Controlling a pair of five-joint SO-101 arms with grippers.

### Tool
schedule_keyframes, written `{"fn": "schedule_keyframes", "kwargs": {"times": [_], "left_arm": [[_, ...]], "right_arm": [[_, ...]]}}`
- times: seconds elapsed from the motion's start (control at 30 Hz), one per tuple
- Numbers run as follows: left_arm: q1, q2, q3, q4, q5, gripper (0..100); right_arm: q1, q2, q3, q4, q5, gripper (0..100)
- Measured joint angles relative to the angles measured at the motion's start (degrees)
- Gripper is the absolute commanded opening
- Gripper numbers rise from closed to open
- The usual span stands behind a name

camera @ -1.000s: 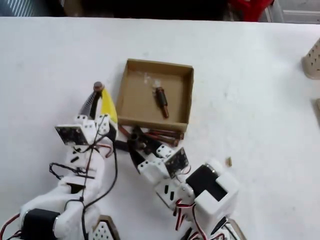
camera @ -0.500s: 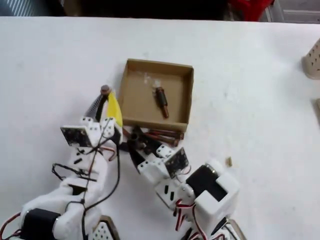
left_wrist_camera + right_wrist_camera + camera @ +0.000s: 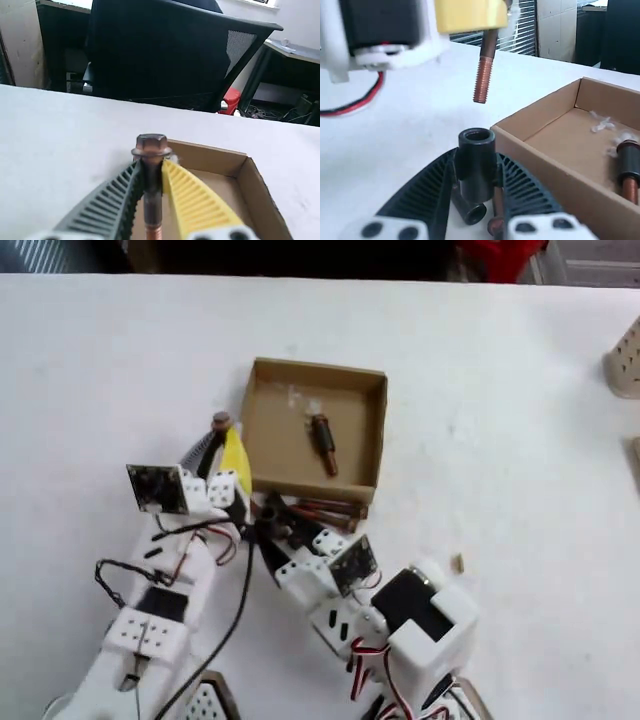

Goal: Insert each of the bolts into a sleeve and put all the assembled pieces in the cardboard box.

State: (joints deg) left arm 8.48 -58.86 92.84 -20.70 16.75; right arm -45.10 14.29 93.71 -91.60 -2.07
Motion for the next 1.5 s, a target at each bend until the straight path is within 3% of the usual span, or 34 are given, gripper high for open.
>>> {"fn": "schedule_keyframes", "kwargs": {"times": [0.4,0.73,1.5], "left_arm": [[7.12,-28.48,4.84,17.58,2.55,2],[12.22,-44.31,4.48,39.56,2.55,2],[12.31,-44.31,4.48,40.26,4.4,2]], "right_arm": [[0.09,0.0,0.0,0.0,0.0,1.7],[0.09,0.0,0.0,0.0,0.0,1.7],[0.09,0.0,0.0,0.0,0.0,1.7]]}}
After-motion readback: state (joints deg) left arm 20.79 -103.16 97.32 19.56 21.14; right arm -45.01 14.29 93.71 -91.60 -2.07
